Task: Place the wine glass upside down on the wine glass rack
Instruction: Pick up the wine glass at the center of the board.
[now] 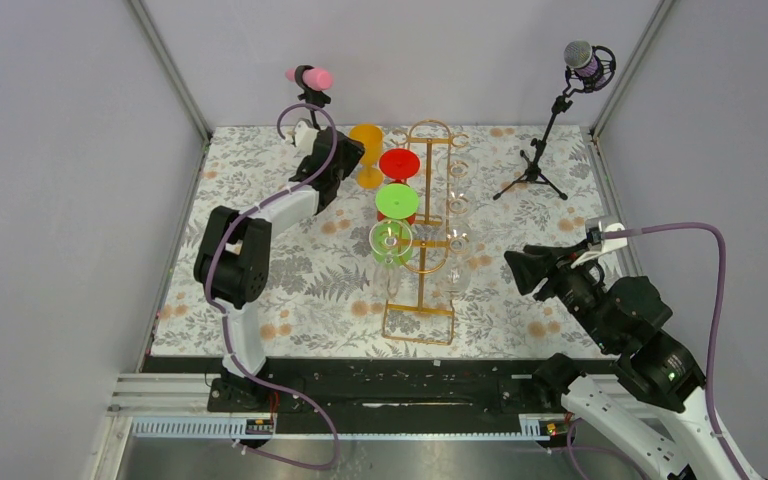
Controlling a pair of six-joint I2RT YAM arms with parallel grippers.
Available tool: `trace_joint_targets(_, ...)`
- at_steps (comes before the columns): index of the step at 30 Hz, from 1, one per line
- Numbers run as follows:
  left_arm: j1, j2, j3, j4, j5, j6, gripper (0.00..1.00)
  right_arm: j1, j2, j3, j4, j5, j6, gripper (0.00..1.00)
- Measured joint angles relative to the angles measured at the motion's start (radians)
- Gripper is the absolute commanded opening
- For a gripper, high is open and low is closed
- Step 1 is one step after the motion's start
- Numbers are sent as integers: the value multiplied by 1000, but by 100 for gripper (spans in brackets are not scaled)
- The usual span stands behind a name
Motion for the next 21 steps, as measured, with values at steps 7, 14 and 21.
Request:
trace_joint_targets(7, 0, 0, 2, -6, -6, 16, 41, 0, 0, -1, 6, -1, 1, 54)
trace_joint_targets(14, 0, -6, -1, 2, -5, 21, 32, 0, 0, -6, 23, -7, 16, 54)
trace_joint_targets(21, 0, -43, -28, -29, -5, 43, 29, 0, -3, -8, 30, -19, 32, 54)
